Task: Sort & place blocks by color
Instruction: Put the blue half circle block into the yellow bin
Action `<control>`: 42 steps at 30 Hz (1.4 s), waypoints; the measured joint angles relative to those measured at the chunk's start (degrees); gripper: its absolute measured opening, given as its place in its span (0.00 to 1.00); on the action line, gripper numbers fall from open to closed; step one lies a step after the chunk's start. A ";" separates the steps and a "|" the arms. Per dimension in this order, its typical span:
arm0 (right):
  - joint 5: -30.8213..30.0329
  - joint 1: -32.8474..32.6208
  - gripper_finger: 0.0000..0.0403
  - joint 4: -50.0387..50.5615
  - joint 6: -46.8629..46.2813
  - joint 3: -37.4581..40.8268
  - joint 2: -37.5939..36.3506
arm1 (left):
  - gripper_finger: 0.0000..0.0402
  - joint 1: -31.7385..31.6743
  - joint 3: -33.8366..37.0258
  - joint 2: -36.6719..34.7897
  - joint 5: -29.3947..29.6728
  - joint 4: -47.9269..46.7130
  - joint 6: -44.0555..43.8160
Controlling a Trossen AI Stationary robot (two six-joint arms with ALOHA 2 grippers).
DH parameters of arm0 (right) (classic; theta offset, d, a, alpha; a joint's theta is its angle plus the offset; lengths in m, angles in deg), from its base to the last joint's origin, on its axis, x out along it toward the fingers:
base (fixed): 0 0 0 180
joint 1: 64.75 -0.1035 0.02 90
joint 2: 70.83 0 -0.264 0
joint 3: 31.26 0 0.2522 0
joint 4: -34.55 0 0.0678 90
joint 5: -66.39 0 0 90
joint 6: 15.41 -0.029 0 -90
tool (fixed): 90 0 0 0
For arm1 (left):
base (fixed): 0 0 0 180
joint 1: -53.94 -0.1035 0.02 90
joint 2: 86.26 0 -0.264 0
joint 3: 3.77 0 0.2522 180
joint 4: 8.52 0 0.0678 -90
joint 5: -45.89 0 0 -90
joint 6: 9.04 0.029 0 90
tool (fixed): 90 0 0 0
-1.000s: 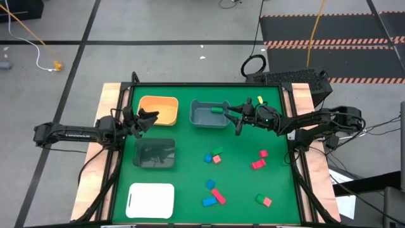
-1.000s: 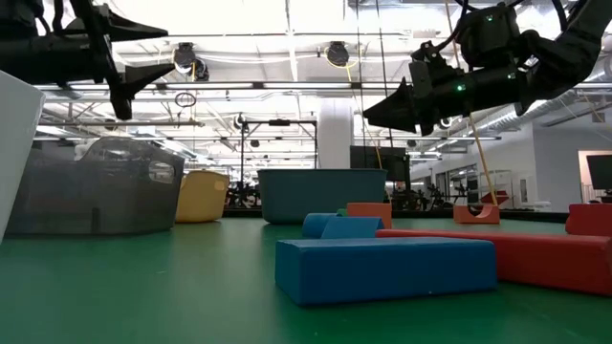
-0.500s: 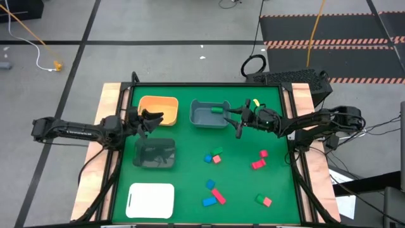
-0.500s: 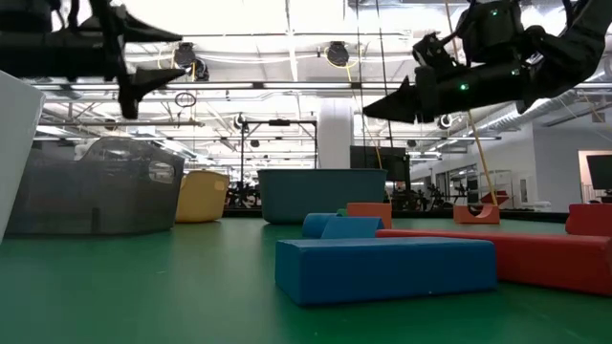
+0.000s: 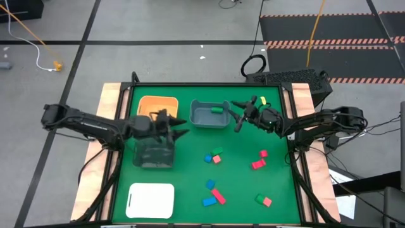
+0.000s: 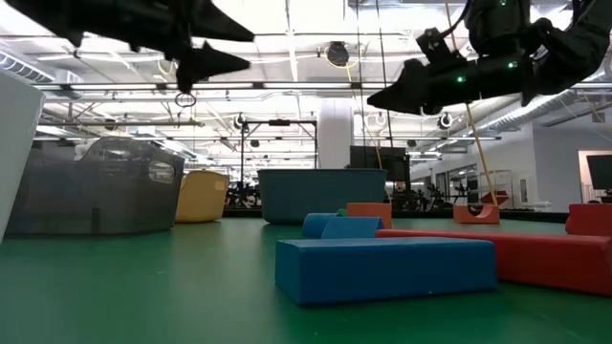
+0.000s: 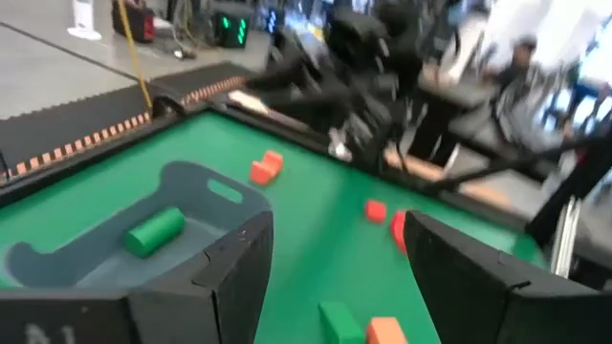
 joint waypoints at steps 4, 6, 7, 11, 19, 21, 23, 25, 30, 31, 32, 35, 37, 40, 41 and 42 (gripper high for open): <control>-3.41 0.00 0.42 0.00 -0.26 0.00 -0.02 | 0.59 0.95 -3.13 5.63 -0.08 0.12 1.66; -3.28 0.00 0.42 0.29 -0.26 0.01 -0.02 | 0.59 1.38 -4.20 7.95 -0.07 0.08 1.42; -3.25 0.00 0.42 0.35 -0.26 0.02 0.01 | 0.59 1.59 -4.58 8.94 -0.08 0.00 1.17; -3.23 0.00 0.42 0.37 -0.26 0.02 0.01 | 0.59 2.38 -5.96 12.49 -0.07 0.01 -2.45; -3.20 0.00 0.42 0.18 -0.28 0.02 0.01 | 0.59 5.37 -10.18 20.05 0.10 -0.50 -10.72; -3.18 0.00 0.42 0.29 -0.28 0.02 0.01 | 0.59 6.36 -11.99 22.32 0.09 -0.46 -10.64; -3.18 0.00 0.42 0.26 -0.28 0.02 0.01 | 0.59 7.30 -13.54 24.13 0.08 -0.84 -10.66; -3.16 0.00 0.42 0.29 -0.28 0.02 0.01 | 0.59 8.08 -14.96 25.65 0.09 -1.21 -10.66; -3.16 0.00 0.42 0.30 -0.28 0.02 0.01 | 0.59 9.36 -19.67 28.46 0.65 -7.77 -11.34; -3.16 0.00 0.42 0.29 -0.29 0.02 0.01 | 0.59 9.45 -20.95 28.86 1.50 -10.33 -12.26; -3.16 0.00 0.42 0.29 -0.30 0.02 0.01 | 0.59 9.43 -22.22 29.33 2.38 -12.83 -13.36; -3.14 0.00 0.42 0.29 -0.28 0.02 0.01 | 0.59 9.76 -25.93 32.25 5.12 -16.08 -15.58; -3.14 0.00 0.42 0.30 -0.28 0.02 0.01 | 0.59 10.24 -27.89 33.95 7.23 -18.42 -15.93; -3.12 0.00 0.42 0.22 -0.28 0.02 0.01 | 0.59 10.70 -30.23 35.86 9.23 -22.41 -19.04; -3.12 0.00 0.42 0.13 -0.30 0.02 0.01 | 0.59 10.81 -30.68 36.28 9.45 -23.84 -20.28; -3.12 0.00 0.42 0.11 -0.30 0.02 0.01 | 0.59 10.92 -31.04 36.80 9.55 -24.75 -21.38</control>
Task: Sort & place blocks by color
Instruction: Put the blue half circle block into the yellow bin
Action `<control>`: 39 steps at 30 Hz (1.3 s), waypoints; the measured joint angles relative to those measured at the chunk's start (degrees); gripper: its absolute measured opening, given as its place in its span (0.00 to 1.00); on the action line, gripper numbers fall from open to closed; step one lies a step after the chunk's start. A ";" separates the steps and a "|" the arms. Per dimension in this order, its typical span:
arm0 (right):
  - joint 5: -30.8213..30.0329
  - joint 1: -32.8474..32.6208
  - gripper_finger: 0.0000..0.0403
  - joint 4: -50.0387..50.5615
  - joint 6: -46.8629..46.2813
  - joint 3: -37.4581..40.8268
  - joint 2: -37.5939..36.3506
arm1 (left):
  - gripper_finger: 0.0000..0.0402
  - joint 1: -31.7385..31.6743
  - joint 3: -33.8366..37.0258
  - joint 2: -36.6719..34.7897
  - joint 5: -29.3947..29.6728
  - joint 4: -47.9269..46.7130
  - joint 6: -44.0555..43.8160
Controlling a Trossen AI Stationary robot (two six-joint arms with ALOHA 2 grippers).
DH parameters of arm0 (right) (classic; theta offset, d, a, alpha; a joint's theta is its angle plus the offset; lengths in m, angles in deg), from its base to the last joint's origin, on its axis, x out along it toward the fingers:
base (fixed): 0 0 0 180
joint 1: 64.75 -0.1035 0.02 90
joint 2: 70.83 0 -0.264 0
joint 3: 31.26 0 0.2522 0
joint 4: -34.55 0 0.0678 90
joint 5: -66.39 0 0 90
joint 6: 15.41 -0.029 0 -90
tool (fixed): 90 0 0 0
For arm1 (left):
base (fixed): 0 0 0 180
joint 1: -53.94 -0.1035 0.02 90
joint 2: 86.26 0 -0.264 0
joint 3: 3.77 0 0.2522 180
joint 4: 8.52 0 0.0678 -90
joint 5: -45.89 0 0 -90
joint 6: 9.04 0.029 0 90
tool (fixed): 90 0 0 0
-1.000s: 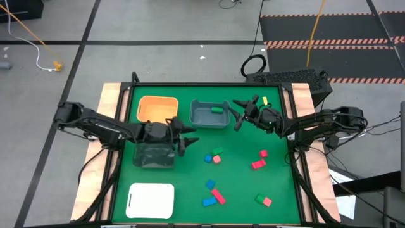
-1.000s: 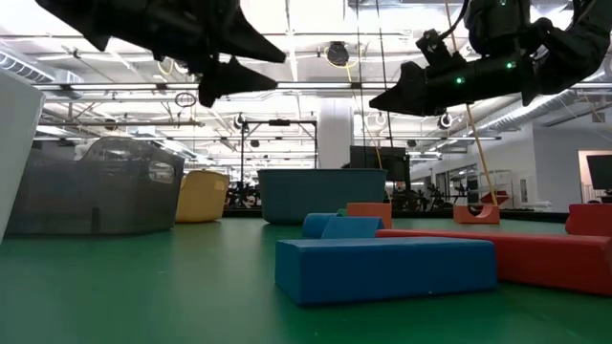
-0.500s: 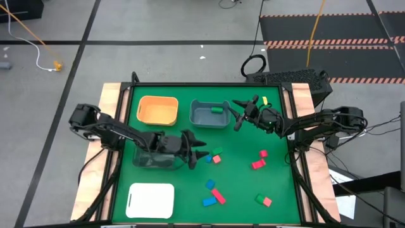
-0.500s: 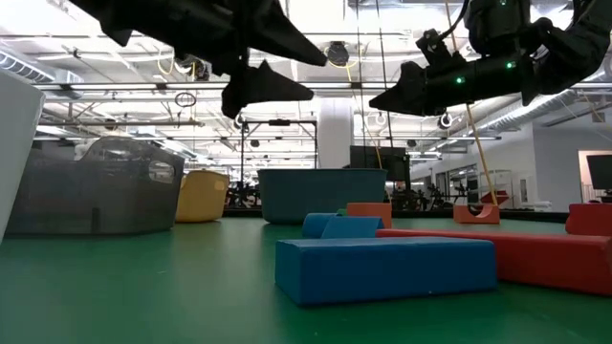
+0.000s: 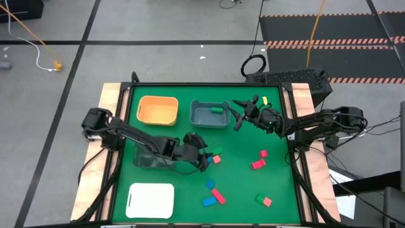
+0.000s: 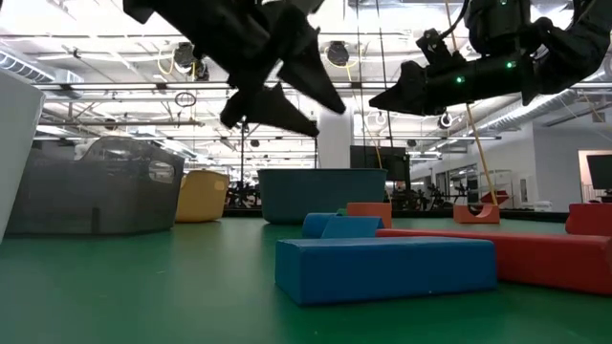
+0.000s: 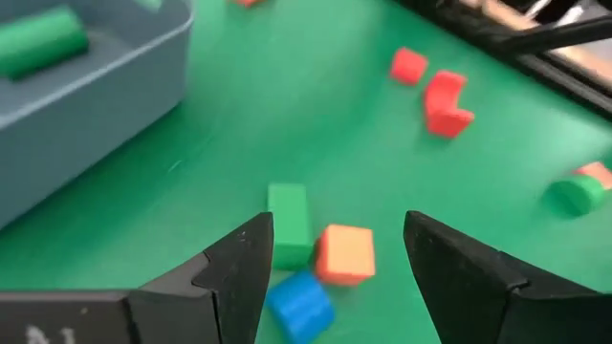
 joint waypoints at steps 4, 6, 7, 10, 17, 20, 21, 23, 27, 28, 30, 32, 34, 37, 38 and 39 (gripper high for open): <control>0.00 0.00 0.42 -0.21 0.00 0.00 0.00 | 0.59 0.81 -0.18 0.54 0.14 -1.79 -1.72; 0.00 0.00 0.42 -0.15 0.00 0.00 0.00 | 0.59 1.51 -0.18 0.54 0.14 -2.53 -1.86; 0.00 0.00 0.42 -0.20 0.00 0.00 0.00 | 0.59 1.93 -0.18 0.54 0.15 -2.89 -2.24; 0.00 0.00 0.42 -0.22 0.00 0.00 0.00 | 0.59 3.20 -0.18 0.54 0.95 -3.52 -5.67; 0.00 -0.02 0.42 -0.20 0.00 0.00 0.00 | 0.60 3.78 -0.18 2.90 3.89 -4.20 -17.44; 0.00 -0.01 0.42 -0.18 0.01 0.00 0.00 | 0.64 3.36 -0.18 5.45 4.00 -4.09 -20.61; -0.01 -0.01 0.42 -0.19 0.00 0.00 0.00 | 0.66 3.19 -0.14 6.06 3.98 -3.90 -21.20; 0.00 -0.02 0.42 -0.20 0.00 0.00 0.00 | 0.71 3.06 -0.15 7.10 4.00 -2.27 -21.64; 0.00 -0.01 0.42 -0.20 0.00 0.00 0.00 | 0.80 2.98 -0.15 8.25 3.96 -1.14 -21.70; 0.00 -0.02 0.42 -0.20 0.02 0.00 0.00 | 0.82 2.99 -0.15 8.56 3.73 -1.09 -21.68; 0.00 0.00 0.42 -0.16 0.00 0.00 0.00 | 0.83 3.01 -0.15 9.20 2.99 -0.55 -21.75; 0.00 -0.02 0.42 -0.15 0.01 0.00 0.02 | 0.84 3.12 -0.15 9.32 2.77 -0.40 -21.87; 0.00 -0.02 0.42 -0.09 0.00 0.00 0.02 | 0.83 3.28 -0.15 9.28 2.54 -0.02 -21.86; 0.00 -0.02 0.42 -0.13 0.00 0.00 0.02 | 0.80 3.66 -0.15 9.28 3.01 0.18 -21.10; 0.00 -0.02 0.42 -0.13 0.00 0.00 0.02 | 0.79 3.77 -0.15 9.26 3.47 0.31 -20.84; 0.00 -0.02 0.42 -0.06 0.00 0.00 0.02 | 0.78 3.87 -0.15 9.26 3.80 0.42 -20.73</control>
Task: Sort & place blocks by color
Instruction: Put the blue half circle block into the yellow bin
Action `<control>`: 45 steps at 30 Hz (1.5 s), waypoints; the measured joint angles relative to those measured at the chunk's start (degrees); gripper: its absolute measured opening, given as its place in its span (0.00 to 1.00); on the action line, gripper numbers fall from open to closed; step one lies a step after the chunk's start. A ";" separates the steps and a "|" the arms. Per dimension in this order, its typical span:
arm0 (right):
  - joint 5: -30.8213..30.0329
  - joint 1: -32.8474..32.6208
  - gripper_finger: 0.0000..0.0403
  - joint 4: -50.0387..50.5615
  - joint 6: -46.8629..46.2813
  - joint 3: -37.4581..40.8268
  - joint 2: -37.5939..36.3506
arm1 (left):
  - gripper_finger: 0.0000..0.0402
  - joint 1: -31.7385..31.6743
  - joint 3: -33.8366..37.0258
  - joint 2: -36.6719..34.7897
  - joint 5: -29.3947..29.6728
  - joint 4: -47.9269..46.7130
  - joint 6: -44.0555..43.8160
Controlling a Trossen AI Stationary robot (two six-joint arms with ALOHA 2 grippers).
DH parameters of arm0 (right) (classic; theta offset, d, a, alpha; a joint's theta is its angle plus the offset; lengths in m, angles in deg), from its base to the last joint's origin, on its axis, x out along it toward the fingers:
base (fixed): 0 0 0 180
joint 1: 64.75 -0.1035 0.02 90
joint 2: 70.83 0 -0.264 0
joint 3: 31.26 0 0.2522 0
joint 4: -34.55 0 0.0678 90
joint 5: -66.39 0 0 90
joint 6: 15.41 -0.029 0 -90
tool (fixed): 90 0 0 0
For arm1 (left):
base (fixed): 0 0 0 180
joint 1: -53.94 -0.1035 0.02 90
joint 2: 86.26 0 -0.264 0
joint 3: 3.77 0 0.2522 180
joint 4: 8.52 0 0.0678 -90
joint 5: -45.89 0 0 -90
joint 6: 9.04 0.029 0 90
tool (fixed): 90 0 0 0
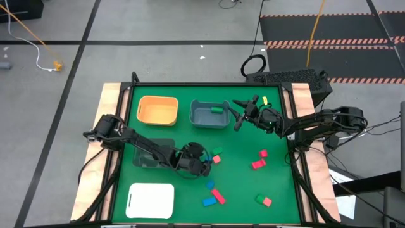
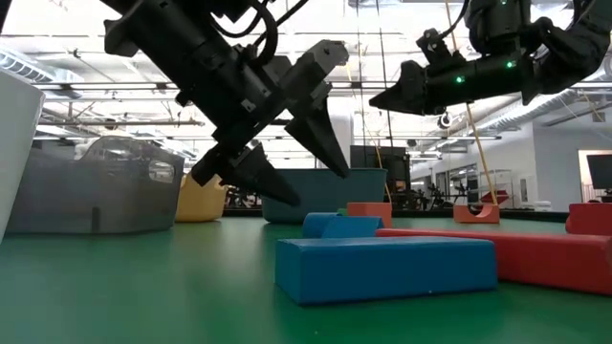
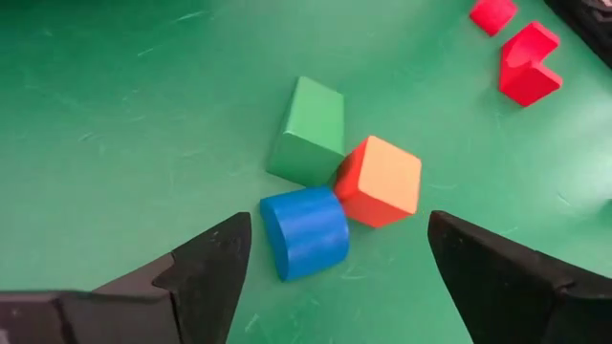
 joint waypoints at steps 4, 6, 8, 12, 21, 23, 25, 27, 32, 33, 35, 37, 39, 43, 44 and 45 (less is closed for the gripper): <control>0.00 0.00 0.42 -0.12 0.00 0.00 0.00 | 0.76 0.14 0.00 1.42 0.27 0.98 -0.22; 0.00 0.00 0.42 0.07 0.00 0.00 0.00 | 0.76 0.08 0.00 2.58 0.42 2.91 -0.20; 0.00 0.02 0.42 0.18 0.02 0.00 0.00 | 0.77 0.06 -0.04 3.60 0.23 3.82 0.35; 0.00 0.00 0.42 -0.05 0.00 0.00 0.00 | 0.79 -0.01 -0.61 4.51 0.18 3.75 1.84; 0.00 0.00 0.42 -0.21 0.01 0.00 0.00 | 0.74 0.09 -0.71 7.03 2.28 4.06 7.06; 0.00 0.00 0.42 -0.14 0.00 0.00 0.00 | 0.71 0.04 -0.72 7.23 2.65 3.96 8.82; 0.00 0.00 0.42 -0.04 0.00 0.00 0.00 | 0.68 0.04 -0.72 7.26 3.05 3.56 10.91; 0.00 0.00 0.42 -0.07 0.00 0.00 0.00 | 0.63 0.08 -0.72 7.37 3.78 3.23 14.07; -0.02 0.00 0.42 -0.15 0.00 0.00 0.00 | 0.47 0.03 -0.68 7.37 4.20 1.61 18.62; 0.00 0.00 0.42 -0.07 0.00 0.00 0.00 | 0.43 0.03 -0.68 7.37 4.24 1.46 18.98; 0.00 0.00 0.42 -0.11 0.00 0.00 0.00 | 0.36 0.03 -0.68 7.37 4.29 1.31 19.75; 0.00 0.00 0.42 -0.07 0.00 0.00 0.00 | 0.33 -0.01 -0.68 7.37 4.31 1.27 19.79; 0.00 0.00 0.42 -0.08 0.00 0.00 0.00 | 0.33 -0.03 -0.68 7.37 4.31 1.28 20.16; 0.00 0.00 0.42 -0.11 0.00 0.00 0.00 | 0.33 -0.06 -0.55 6.38 4.23 0.39 21.24; 0.00 0.00 0.42 -0.13 0.00 0.00 0.00 | 0.34 -0.06 -0.51 5.99 4.23 0.25 21.34; 0.00 0.00 0.42 -0.13 0.00 0.00 0.00 | 0.35 -0.06 -0.44 5.56 4.38 -0.16 21.79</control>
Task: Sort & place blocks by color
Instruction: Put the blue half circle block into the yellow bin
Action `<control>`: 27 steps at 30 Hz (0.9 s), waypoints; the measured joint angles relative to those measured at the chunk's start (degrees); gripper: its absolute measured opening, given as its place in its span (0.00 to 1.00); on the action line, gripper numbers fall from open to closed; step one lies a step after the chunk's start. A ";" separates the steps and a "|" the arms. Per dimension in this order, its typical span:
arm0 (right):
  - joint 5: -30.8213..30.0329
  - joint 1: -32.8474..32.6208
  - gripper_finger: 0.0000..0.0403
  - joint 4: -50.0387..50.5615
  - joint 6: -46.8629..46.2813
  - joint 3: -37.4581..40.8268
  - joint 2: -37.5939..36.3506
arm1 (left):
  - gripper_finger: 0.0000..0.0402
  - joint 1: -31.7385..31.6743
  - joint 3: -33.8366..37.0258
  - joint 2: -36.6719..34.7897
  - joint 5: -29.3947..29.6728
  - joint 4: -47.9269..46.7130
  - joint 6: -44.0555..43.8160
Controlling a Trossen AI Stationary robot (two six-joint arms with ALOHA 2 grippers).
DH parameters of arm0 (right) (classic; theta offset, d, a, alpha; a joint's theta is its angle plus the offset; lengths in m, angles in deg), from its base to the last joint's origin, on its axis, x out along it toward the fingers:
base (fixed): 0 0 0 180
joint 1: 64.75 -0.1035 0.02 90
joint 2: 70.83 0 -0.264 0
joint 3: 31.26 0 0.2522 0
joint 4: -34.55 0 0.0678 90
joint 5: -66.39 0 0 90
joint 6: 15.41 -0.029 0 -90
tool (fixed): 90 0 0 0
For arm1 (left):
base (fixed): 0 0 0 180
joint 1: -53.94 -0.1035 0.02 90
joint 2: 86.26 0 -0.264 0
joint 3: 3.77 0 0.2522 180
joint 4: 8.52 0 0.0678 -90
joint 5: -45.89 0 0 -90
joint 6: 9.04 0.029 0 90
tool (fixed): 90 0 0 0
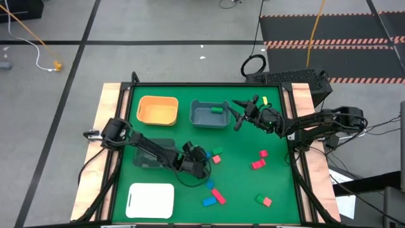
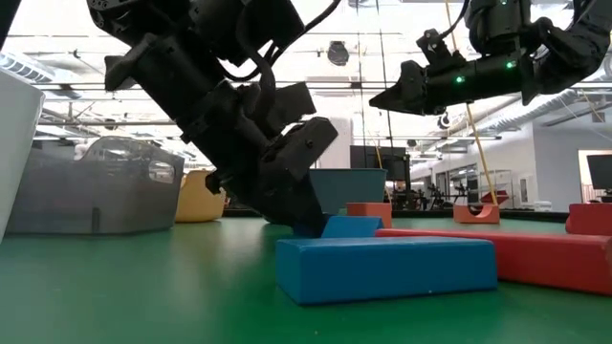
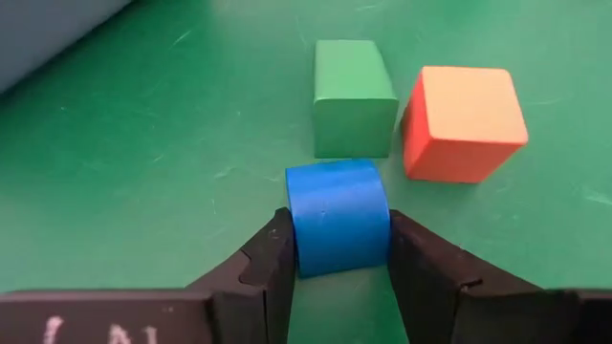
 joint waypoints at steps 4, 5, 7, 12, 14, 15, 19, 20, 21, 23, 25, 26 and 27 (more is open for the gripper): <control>0.00 0.00 0.42 0.17 0.00 0.00 0.00 | 0.39 0.00 -0.02 -2.47 2.20 -0.07 2.01; 0.00 0.00 0.42 0.09 0.00 0.00 0.00 | 0.39 -0.01 -0.02 -3.13 2.76 -0.54 2.23; 0.00 0.00 0.42 0.11 0.00 0.00 0.00 | 0.36 -0.33 -0.02 -4.40 3.84 -0.76 2.32; 0.00 0.00 0.42 0.11 0.00 0.00 0.00 | 0.33 -2.29 -0.13 -11.15 6.57 -4.14 4.53; 0.00 0.00 0.42 0.02 0.00 0.00 0.00 | 0.33 -3.47 -0.11 -14.19 6.89 -7.18 6.44; 0.00 0.00 0.42 0.04 0.00 0.00 0.00 | 0.34 -4.14 -0.11 -15.76 6.98 -8.08 7.10; 0.00 0.00 0.42 0.27 0.00 0.00 0.00 | 0.39 -7.36 -0.15 -21.38 7.68 -15.79 7.99; 0.00 0.00 0.42 0.37 0.01 0.00 0.00 | 0.39 -8.19 -0.13 -22.26 7.69 -18.24 7.82; 0.00 0.00 0.42 0.34 0.00 0.00 0.00 | 0.39 -8.98 -0.11 -23.05 7.66 -20.64 7.38; 0.00 0.00 0.42 0.35 0.00 -0.02 0.00 | 0.38 -10.28 -0.13 -24.19 8.07 -24.75 6.20; 0.00 0.00 0.42 0.23 0.00 -0.02 0.00 | 0.35 -11.33 -0.11 -25.37 9.88 -31.88 3.45; 0.00 0.01 0.42 0.12 0.00 -0.02 0.00 | 0.34 -11.90 -0.11 -25.53 11.04 -34.40 1.70; 0.00 0.00 0.42 0.09 0.00 -0.02 0.00 | 0.34 -12.45 -0.13 -25.81 12.14 -37.01 -0.04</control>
